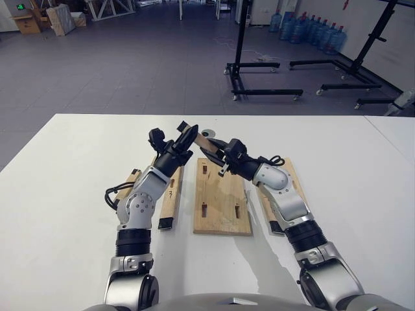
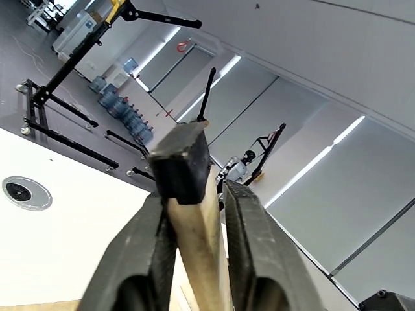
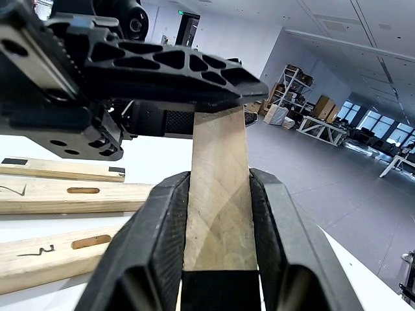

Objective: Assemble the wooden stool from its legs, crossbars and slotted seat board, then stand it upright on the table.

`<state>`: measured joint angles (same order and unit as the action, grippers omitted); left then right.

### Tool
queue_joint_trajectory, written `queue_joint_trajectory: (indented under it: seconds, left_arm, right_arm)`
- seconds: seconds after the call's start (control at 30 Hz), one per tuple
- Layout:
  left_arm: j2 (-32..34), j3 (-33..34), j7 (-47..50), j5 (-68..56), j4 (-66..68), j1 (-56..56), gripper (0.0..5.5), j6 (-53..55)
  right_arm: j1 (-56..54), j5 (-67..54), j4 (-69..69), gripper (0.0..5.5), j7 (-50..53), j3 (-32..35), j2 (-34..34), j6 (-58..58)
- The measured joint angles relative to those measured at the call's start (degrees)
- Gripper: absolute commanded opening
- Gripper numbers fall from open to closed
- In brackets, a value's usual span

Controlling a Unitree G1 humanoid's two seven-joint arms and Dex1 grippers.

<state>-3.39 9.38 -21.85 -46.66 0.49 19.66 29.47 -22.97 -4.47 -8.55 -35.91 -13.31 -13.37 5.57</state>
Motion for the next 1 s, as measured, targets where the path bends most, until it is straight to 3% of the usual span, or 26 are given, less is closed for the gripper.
queue_joint_trajectory:
  seconds: [0.3,0.5,0.63,0.83,1.0]
  left_arm:
    - [-1.04,-0.11,-2.94,0.47,-0.16,-0.98,0.41,-2.70]
    - [0.23,0.62,-2.12,4.52,-0.14,-0.99,0.41,-7.44]
    - [0.61,5.64,4.21,4.65,-0.30,1.15,0.41,-10.59]
    - [6.67,7.05,9.09,8.04,-7.81,1.40,0.41,-10.44]
    - [10.70,5.87,11.45,11.33,-15.82,-7.71,0.41,-5.99]
  right_arm:
    - [-0.24,0.49,-0.04,1.28,-0.40,-0.16,-0.38,-0.13]
    - [-0.16,0.54,-0.60,2.61,0.19,0.11,-0.20,-2.36]
    - [1.86,0.16,0.68,3.30,0.98,1.85,-0.98,-4.15]
    - [4.58,-0.08,4.23,3.34,4.98,5.50,-1.57,-6.05]
    - [5.87,0.03,4.82,3.34,12.80,9.87,0.47,-6.99]
